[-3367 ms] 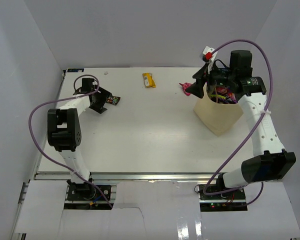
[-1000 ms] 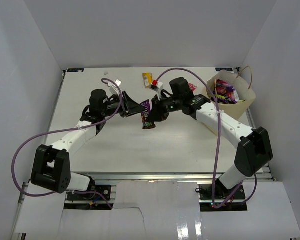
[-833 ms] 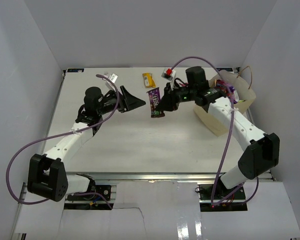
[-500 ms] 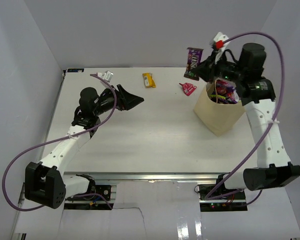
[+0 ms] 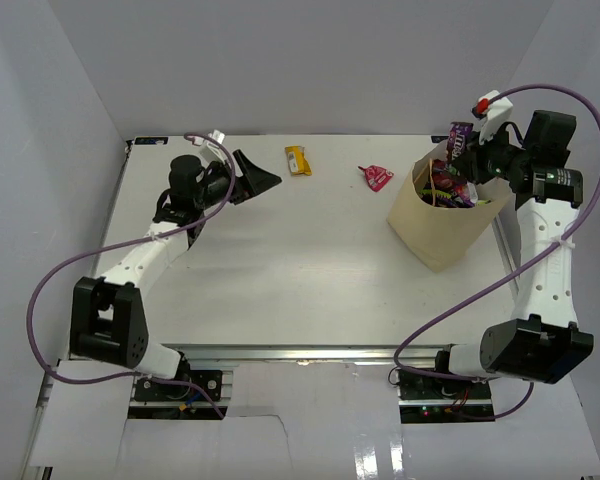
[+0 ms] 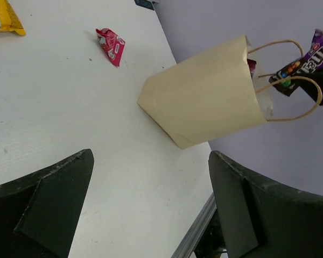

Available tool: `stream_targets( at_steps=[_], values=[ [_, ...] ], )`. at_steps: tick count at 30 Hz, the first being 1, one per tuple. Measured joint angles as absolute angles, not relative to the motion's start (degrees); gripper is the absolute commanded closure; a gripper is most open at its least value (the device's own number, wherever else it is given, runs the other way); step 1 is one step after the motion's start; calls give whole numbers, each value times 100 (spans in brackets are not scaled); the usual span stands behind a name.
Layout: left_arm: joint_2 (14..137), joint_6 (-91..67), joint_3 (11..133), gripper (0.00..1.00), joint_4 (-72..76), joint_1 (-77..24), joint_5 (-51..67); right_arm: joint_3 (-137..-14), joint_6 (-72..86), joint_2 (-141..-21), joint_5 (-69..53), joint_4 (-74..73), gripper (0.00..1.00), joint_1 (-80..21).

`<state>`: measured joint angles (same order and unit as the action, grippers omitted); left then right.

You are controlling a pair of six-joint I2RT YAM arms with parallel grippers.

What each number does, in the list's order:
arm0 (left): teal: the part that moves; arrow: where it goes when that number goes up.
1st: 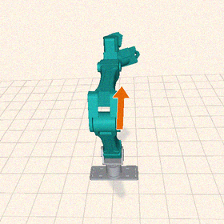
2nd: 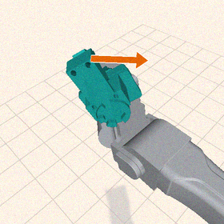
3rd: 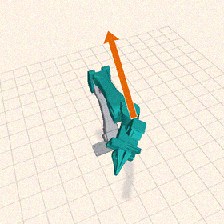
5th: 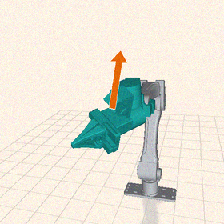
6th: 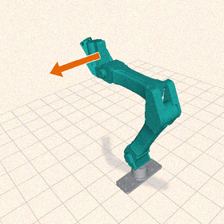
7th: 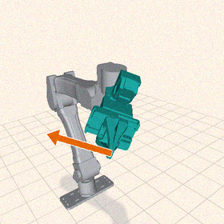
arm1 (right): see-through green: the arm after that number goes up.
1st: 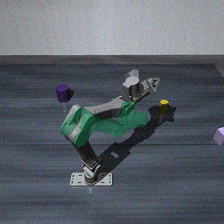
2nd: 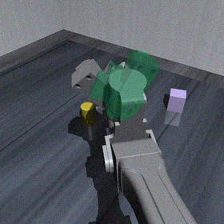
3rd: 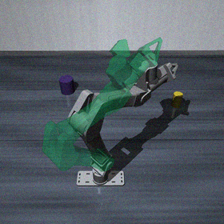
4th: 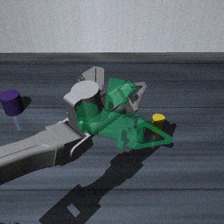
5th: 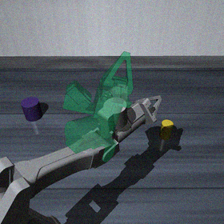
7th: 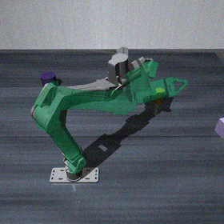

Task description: Place the snacks into the paper bag

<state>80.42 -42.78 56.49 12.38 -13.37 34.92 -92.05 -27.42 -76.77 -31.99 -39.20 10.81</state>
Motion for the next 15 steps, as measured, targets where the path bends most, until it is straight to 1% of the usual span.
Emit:
stream_targets(
  at_steps=[1,4,5,6,8,11,15],
  values=[
    [8215,-4311,5774,2,1227,-1323,3492,-9155,-2816,-7734,-3173,-4018,81,1081],
    [8884,-4429,6222,8,1190,-1302,3479,-9113,-3026,-7922,-3135,-4189,52,1081],
    [9124,-4456,6403,10,1153,-1302,3470,-9113,-3076,-7977,-3138,-4219,36,1081],
    [9369,-4486,6598,14,1092,-1302,3441,-9115,-3186,-8027,-3140,-4257,29,1081],
    [9845,-4506,7039,16,871,-1304,3326,-9131,-3216,-8114,-3138,-4335,16,1081],
    [10661,-4488,7905,19,537,-1330,2985,-9212,-3293,-8128,-3175,-4412,11,1087],
    [11563,-4322,8818,21,119,-1409,2307,-9349,-3284,-8027,-3387,-4401,10,1107]
  ],
)
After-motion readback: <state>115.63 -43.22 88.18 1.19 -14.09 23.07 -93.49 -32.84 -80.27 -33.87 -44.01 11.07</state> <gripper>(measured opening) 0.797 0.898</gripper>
